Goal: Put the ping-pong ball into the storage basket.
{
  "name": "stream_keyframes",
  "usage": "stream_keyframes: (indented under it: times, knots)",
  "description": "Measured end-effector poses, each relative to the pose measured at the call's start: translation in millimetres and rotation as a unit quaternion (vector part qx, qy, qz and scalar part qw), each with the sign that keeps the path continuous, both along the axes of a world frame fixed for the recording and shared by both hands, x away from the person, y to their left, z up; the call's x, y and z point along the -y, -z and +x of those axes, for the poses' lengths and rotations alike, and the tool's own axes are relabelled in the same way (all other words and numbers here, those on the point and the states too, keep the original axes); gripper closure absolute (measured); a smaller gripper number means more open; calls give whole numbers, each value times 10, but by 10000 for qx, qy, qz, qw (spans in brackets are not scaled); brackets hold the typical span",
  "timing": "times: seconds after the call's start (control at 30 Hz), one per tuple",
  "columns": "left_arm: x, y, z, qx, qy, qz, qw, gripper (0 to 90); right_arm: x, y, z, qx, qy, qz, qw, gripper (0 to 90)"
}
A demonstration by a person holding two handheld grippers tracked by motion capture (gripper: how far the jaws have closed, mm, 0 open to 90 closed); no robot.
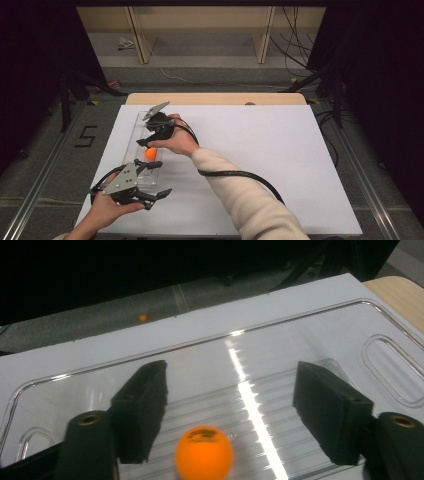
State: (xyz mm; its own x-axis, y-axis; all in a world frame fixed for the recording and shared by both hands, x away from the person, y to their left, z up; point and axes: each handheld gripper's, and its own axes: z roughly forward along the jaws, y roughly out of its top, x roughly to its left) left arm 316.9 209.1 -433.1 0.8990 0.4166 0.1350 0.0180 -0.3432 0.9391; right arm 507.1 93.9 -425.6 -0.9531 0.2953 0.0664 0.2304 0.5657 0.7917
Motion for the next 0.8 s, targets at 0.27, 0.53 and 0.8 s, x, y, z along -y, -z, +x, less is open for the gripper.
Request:
stream_keyframes:
  times: [0.27,0.53,0.8]
  knots:
    - [2,1,-2,-12,-3,-10,10000,168,79,-42,0,1,107,95,9999,176]
    - [3,2,-2,-20,-1,-21,10000,167,245,-54,10,24,271,121,9996,165]
    - [2,0,0,-12,-1,-22,10000,166,432,-75,-18,37,369,104,9993,165]
